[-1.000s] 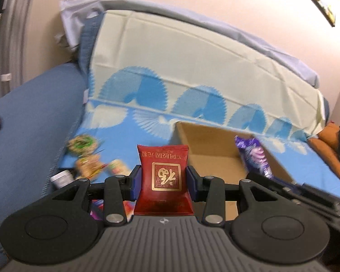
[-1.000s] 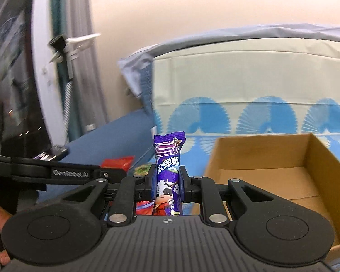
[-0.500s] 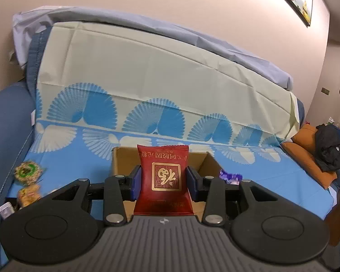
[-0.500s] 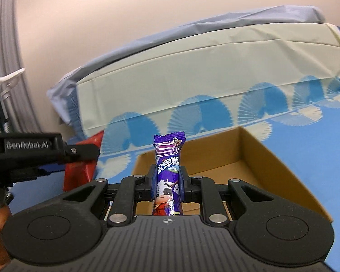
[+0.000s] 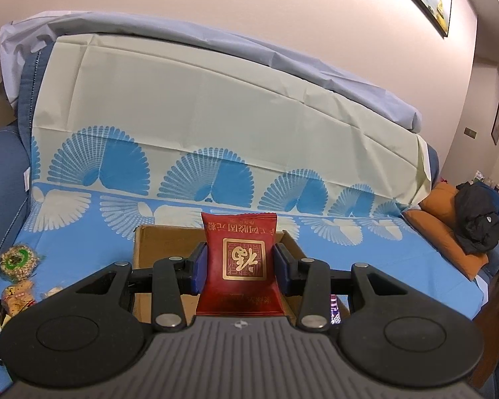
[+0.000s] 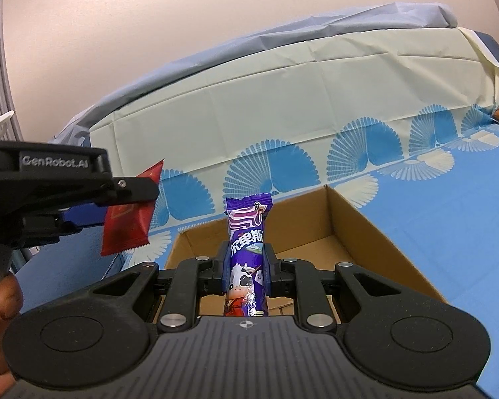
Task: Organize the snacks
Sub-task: 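Carry the purple bar and red packet in both tools over the box, then open both tools to drop the snacks into the box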
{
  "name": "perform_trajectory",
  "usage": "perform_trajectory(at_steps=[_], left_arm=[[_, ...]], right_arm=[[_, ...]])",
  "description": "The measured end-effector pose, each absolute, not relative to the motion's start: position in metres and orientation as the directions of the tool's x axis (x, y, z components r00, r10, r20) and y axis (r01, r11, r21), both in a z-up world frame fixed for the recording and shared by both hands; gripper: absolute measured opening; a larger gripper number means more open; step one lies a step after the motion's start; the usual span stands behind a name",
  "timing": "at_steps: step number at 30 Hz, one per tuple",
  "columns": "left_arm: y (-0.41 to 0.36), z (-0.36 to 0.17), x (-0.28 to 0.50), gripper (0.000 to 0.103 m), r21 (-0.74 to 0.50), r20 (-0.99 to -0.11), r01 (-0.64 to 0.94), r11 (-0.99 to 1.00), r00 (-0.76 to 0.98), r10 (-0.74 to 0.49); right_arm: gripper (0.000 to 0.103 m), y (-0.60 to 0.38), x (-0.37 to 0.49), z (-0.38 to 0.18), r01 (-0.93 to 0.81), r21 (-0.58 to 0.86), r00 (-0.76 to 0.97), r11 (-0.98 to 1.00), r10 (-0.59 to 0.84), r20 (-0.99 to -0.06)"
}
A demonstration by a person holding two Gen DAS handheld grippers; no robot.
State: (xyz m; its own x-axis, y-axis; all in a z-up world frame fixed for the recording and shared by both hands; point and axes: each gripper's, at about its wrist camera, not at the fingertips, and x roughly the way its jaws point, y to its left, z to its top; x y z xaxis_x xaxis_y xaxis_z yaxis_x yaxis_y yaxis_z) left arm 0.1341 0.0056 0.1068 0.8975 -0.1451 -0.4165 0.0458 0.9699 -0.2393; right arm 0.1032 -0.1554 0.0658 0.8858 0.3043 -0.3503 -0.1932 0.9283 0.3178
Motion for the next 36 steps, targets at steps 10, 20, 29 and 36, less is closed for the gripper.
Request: perform_trajectory(at_steps=[10, 20, 29, 36], left_arm=[[0.0005, 0.1109, 0.1380, 0.045, -0.236, -0.410, 0.052, 0.970, 0.900, -0.147], [-0.0009, 0.1142, 0.1382, 0.046, -0.235, -0.404, 0.059, 0.970, 0.902, -0.152], [-0.0027, 0.1150, 0.1392, 0.045, -0.234, -0.406, 0.059, 0.970, 0.901, -0.153], [-0.0028, 0.1151, 0.1395, 0.046, -0.235, -0.407, 0.059, 0.970, 0.901, -0.153]], right_arm=[[0.019, -0.1556, 0.0990, 0.0677, -0.202, 0.317, 0.888, 0.927, 0.310, -0.341], [0.019, -0.1569, 0.0976, 0.0686, -0.206, 0.323, 0.887, 0.924, 0.316, -0.338], [0.019, -0.1570, 0.0990, 0.0697, -0.209, 0.326, 0.884, 0.922, 0.321, -0.340], [0.019, -0.1572, 0.0987, 0.0696, -0.210, 0.326, 0.884, 0.922, 0.321, -0.340]])
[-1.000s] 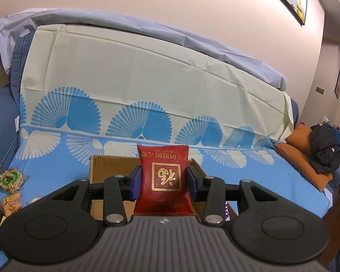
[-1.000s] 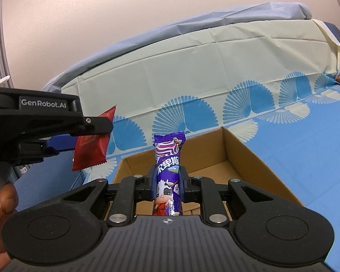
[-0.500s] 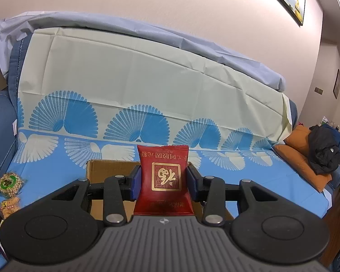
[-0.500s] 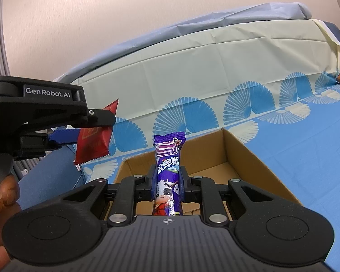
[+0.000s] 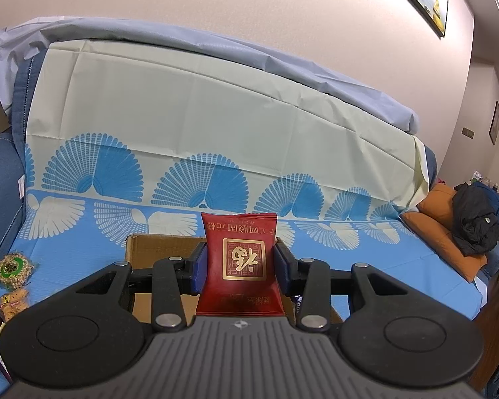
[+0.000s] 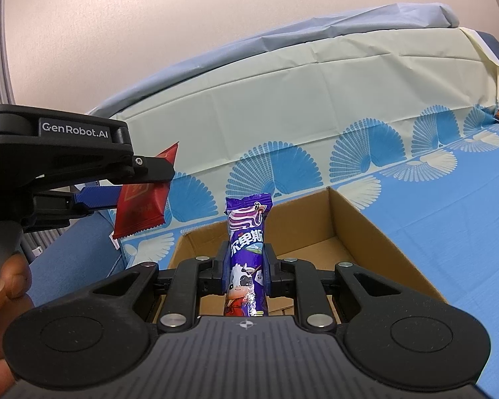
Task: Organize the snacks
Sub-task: 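Open both tools to drop the snacks into the box, then move both tools back to the snack pile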
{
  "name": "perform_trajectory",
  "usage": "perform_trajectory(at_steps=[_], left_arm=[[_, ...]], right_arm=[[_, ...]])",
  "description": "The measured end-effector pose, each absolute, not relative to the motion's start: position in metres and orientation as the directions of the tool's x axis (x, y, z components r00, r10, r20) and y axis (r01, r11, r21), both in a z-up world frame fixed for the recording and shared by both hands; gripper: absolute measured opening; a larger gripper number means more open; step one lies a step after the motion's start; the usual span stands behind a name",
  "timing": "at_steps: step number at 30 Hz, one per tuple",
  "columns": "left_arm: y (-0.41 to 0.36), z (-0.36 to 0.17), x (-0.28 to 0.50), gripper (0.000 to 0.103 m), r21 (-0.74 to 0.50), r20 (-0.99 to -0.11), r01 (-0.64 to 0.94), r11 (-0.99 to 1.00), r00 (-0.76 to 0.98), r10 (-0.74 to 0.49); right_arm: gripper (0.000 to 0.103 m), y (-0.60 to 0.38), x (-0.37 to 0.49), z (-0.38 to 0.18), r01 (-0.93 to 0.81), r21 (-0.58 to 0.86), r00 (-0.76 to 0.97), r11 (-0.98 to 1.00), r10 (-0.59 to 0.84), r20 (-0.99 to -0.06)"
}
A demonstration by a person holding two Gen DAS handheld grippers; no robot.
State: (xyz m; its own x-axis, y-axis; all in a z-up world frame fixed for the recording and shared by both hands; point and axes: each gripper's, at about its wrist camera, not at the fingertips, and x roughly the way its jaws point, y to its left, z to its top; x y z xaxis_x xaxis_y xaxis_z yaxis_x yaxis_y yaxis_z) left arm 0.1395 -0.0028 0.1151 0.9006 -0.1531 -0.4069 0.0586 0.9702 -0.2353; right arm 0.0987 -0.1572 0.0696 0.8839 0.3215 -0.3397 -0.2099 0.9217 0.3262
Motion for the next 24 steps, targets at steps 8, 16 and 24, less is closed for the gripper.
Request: perform_trajectory(at_steps=[8, 16, 24], left_arm=[[-0.001, 0.114, 0.141, 0.061, -0.246, -0.426, 0.041, 0.968, 0.893, -0.145], [0.018, 0.108, 0.123, 0.061, -0.261, -0.432, 0.016, 0.965, 0.892, -0.132], [0.076, 0.064, 0.061, 0.029, -0.240, -0.463, -0.017, 0.971, 0.881, -0.099]], right_arm=[[0.043, -0.152, 0.103, 0.066, -0.217, 0.321, 0.867, 0.922, 0.333, -0.371], [0.050, -0.144, 0.103, 0.064, -0.217, 0.278, 0.863, 0.936, 0.317, -0.394], [0.050, -0.129, 0.094, 0.056, -0.251, 0.211, 0.858, 0.945, 0.318, -0.403]])
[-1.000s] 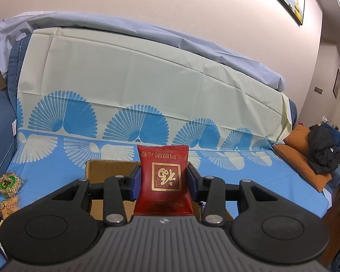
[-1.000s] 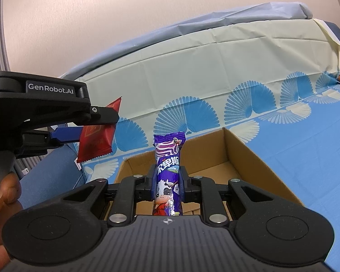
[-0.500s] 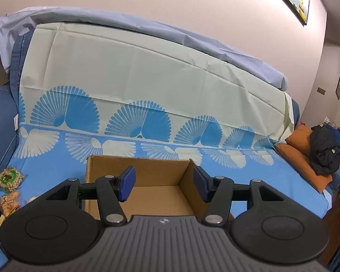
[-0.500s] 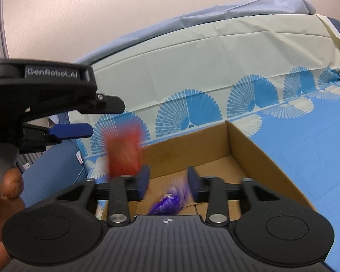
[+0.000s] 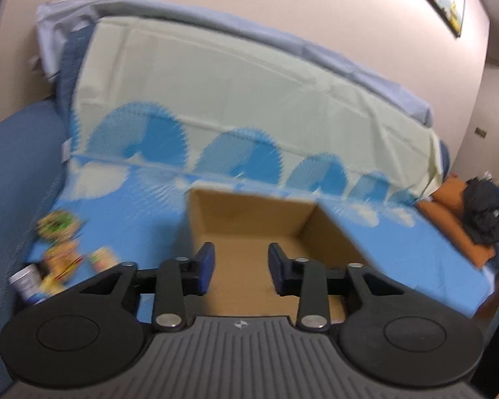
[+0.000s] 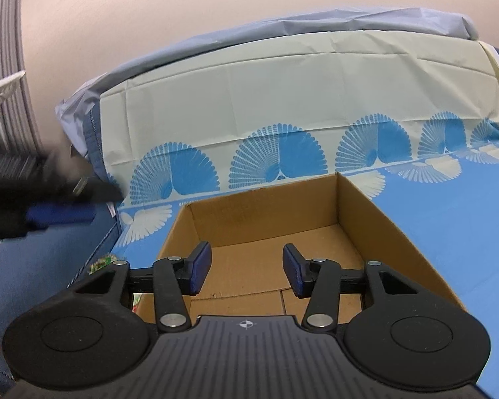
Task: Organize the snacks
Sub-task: 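Move both tools back to the snack pile, then grasp the small wrapped candy with the left tool while the right tool grasps the red spicy-strip bag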
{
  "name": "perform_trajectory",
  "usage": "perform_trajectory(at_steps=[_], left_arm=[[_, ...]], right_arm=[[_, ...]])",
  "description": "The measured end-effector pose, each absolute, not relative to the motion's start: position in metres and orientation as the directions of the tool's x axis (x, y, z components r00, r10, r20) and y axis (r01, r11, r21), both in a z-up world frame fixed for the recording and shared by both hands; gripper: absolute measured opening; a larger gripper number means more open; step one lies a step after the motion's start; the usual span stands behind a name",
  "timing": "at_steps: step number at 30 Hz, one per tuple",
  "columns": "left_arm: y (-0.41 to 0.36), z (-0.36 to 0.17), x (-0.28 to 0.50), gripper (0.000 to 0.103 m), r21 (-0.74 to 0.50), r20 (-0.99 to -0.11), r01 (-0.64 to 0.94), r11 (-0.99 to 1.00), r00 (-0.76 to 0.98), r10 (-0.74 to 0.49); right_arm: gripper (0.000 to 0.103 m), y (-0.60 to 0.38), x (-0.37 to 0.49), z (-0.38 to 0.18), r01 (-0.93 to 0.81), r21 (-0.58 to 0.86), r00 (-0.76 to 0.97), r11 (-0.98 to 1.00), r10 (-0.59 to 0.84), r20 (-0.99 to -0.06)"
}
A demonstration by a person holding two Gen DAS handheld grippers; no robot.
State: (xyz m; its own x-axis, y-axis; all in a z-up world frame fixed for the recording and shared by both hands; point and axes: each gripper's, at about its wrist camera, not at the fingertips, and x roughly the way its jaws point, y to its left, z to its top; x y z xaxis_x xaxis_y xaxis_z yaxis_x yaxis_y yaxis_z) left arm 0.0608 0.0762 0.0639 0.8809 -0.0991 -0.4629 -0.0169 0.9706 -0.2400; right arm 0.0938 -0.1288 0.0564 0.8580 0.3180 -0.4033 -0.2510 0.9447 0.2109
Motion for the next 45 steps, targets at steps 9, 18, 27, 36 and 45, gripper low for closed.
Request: perform_trajectory(at_steps=[9, 18, 27, 36, 45], left_arm=[[0.184, -0.015, -0.024, 0.025, -0.159, -0.602, -0.228, 0.960, 0.794, 0.089], [0.206, -0.036, -0.008, 0.028, -0.142, -0.703, -0.390, 0.910, 0.687, 0.184], [0.216, -0.059, 0.013, 0.043, -0.123, -0.794, -0.433, 0.893, 0.583, 0.173], [0.212, -0.073, 0.029, 0.026, -0.069, -0.850, -0.439, 0.896, 0.496, 0.177], [0.228, -0.060, 0.011, 0.017, -0.213, -0.802, -0.428, 0.878, 0.590, 0.093]], right_arm=[[0.041, -0.108, 0.077, 0.050, -0.316, 0.153, 0.857, 0.936, 0.351, -0.378], [0.037, -0.073, 0.070, 0.046, -0.347, 0.082, 0.855, 0.934, 0.352, -0.381], [0.037, -0.023, 0.052, 0.046, -0.500, 0.040, 0.784, 0.865, 0.472, -0.402], [0.049, 0.025, 0.037, 0.037, -0.621, -0.052, 0.714, 0.782, 0.537, -0.450], [0.056, 0.051, 0.040, 0.032, -0.642, -0.074, 0.693, 0.763, 0.537, -0.481]])
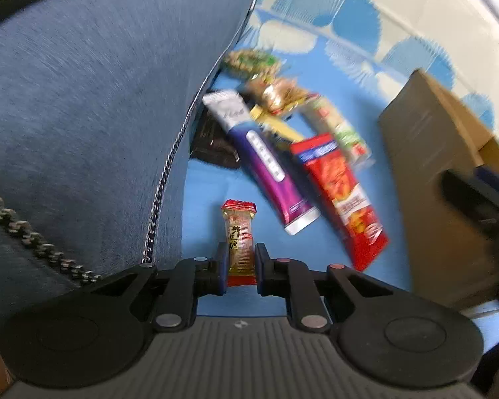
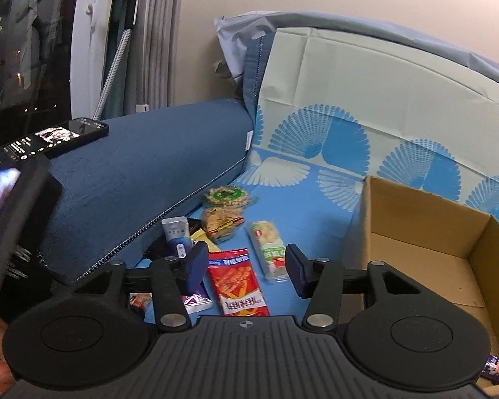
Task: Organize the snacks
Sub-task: 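Grasp the small wrapped candy with the left tool while the right tool grasps the red spicy-strip bag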
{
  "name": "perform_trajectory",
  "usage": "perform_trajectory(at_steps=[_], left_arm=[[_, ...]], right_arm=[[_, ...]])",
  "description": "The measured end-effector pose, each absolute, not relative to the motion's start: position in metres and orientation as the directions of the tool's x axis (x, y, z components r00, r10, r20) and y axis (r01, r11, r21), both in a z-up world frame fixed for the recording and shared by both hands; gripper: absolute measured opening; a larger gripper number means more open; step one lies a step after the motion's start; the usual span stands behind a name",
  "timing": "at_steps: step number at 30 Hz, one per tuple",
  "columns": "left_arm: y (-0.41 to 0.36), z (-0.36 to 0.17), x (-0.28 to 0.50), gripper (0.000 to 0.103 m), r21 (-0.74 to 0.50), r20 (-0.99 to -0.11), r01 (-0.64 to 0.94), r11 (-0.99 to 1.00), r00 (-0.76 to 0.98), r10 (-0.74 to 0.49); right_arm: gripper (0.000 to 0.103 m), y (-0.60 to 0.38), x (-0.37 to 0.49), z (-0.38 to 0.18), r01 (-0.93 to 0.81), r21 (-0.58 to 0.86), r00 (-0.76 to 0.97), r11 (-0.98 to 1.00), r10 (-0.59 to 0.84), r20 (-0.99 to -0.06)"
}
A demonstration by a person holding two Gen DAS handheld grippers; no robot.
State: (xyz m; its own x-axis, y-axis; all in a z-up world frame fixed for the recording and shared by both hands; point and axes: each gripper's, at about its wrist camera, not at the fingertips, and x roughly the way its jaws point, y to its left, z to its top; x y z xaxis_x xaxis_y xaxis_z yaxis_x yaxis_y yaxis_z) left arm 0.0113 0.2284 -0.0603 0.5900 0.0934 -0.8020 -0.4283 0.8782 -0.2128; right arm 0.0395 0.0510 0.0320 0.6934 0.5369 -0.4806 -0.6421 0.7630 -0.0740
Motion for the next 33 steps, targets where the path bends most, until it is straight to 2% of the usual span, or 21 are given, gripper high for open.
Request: perform_trajectory(at_steps=[5, 7, 9, 11, 13, 17, 22, 28, 33], left_arm=[[0.232, -0.057, 0.007, 0.017, -0.265, -0.795, -0.407, 0.874, 0.605, 0.041], [0.233, -0.058, 0.008, 0.017, -0.267, -0.799, -0.414, 0.870, 0.600, 0.040], [0.232, -0.059, 0.009, 0.017, -0.259, -0.801, -0.414, 0.873, 0.597, 0.046], [0.231, -0.060, 0.010, 0.017, -0.253, -0.802, -0.413, 0.875, 0.595, 0.048], [0.232, -0.061, 0.011, 0.017, -0.256, -0.804, -0.412, 0.874, 0.593, 0.044], [0.232, -0.061, 0.009, 0.017, -0.256, -0.801, -0.408, 0.876, 0.597, 0.045], [0.233, -0.061, 0.008, 0.017, -0.255, -0.800, -0.397, 0.882, 0.599, 0.038], [0.233, -0.061, 0.007, 0.017, -0.259, -0.799, -0.389, 0.884, 0.600, 0.031], [0.233, -0.060, 0.006, 0.017, -0.266, -0.795, -0.380, 0.886, 0.606, 0.021]], right_arm=[[0.058, 0.068, 0.046, 0.016, -0.651, -0.066, 0.660, 0.756, 0.521, -0.542], [0.061, 0.076, 0.051, 0.008, -0.654, -0.069, 0.642, 0.753, 0.505, -0.577], [0.069, 0.083, 0.058, -0.002, -0.662, -0.068, 0.610, 0.746, 0.484, -0.628], [0.069, 0.088, 0.065, -0.011, -0.652, -0.077, 0.599, 0.754, 0.451, -0.661], [0.070, 0.092, 0.071, -0.017, -0.644, -0.077, 0.591, 0.761, 0.431, -0.682], [0.083, 0.104, 0.086, -0.027, -0.649, -0.093, 0.577, 0.755, 0.408, -0.708], [0.084, 0.107, 0.105, -0.045, -0.620, -0.080, 0.553, 0.781, 0.362, -0.750], [0.080, 0.104, 0.114, -0.057, -0.598, 0.001, 0.498, 0.802, 0.373, -0.783], [0.055, 0.099, 0.114, -0.055, -0.587, 0.013, 0.498, 0.809, 0.374, -0.782]])
